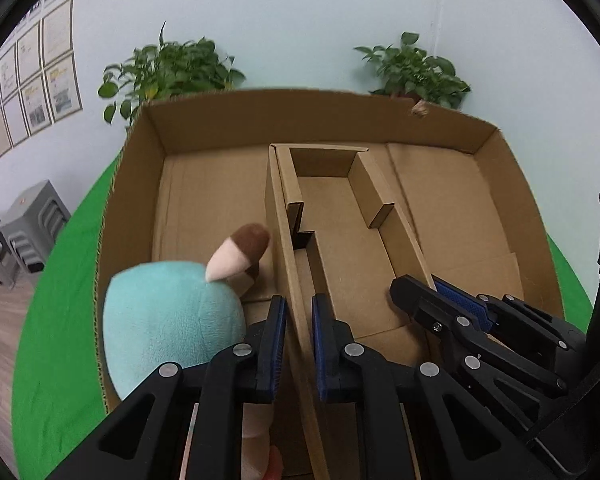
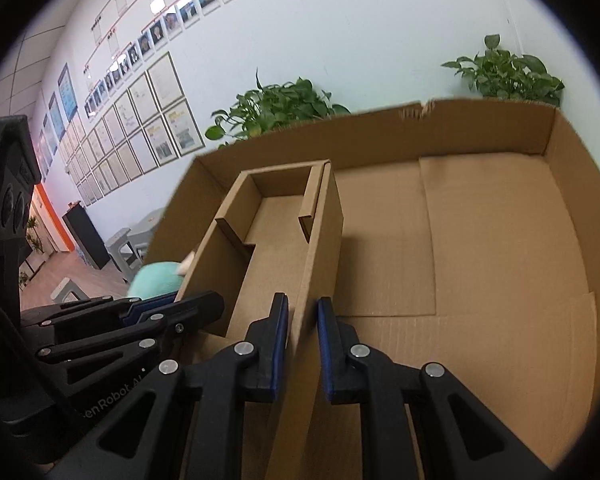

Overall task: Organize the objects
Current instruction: 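Lift the insert tray and lower it into the large box beside the pig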

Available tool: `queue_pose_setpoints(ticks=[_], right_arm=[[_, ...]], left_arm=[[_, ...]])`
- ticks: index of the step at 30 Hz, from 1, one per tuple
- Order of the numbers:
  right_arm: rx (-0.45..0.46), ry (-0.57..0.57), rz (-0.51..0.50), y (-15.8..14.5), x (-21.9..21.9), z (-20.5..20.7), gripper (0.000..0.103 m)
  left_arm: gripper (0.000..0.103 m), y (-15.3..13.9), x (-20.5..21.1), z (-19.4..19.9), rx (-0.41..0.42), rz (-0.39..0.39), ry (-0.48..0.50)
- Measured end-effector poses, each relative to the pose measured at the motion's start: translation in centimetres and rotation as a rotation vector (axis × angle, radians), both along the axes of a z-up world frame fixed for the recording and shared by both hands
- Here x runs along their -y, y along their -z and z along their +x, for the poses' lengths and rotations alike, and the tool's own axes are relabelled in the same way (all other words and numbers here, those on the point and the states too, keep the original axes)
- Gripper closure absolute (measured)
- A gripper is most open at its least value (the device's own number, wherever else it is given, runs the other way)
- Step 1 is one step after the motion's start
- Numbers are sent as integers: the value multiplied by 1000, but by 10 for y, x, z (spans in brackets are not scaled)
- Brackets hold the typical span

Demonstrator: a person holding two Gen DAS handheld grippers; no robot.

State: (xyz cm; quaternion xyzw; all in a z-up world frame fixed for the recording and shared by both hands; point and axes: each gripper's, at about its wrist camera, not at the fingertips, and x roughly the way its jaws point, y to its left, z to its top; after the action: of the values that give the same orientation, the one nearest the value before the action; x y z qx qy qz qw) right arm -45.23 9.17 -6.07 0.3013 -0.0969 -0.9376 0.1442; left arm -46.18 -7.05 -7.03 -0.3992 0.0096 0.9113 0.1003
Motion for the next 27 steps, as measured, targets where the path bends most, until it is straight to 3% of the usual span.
queue_pose_setpoints(ticks=[6, 13, 19, 27], right_arm=[[26, 9, 32, 2, 6, -8, 90], [41, 7, 39, -1, 6, -22, 91], [79, 5, 8, 4, 5, -30, 93], [119, -8, 40, 13, 8, -25, 91]], left_arm=[[93, 15, 3, -12, -1, -14, -6], [93, 4, 8, -2, 10, 7, -35], [95, 0, 7, -7, -5, -24, -47], [95, 5, 8, 7, -27, -78, -39]])
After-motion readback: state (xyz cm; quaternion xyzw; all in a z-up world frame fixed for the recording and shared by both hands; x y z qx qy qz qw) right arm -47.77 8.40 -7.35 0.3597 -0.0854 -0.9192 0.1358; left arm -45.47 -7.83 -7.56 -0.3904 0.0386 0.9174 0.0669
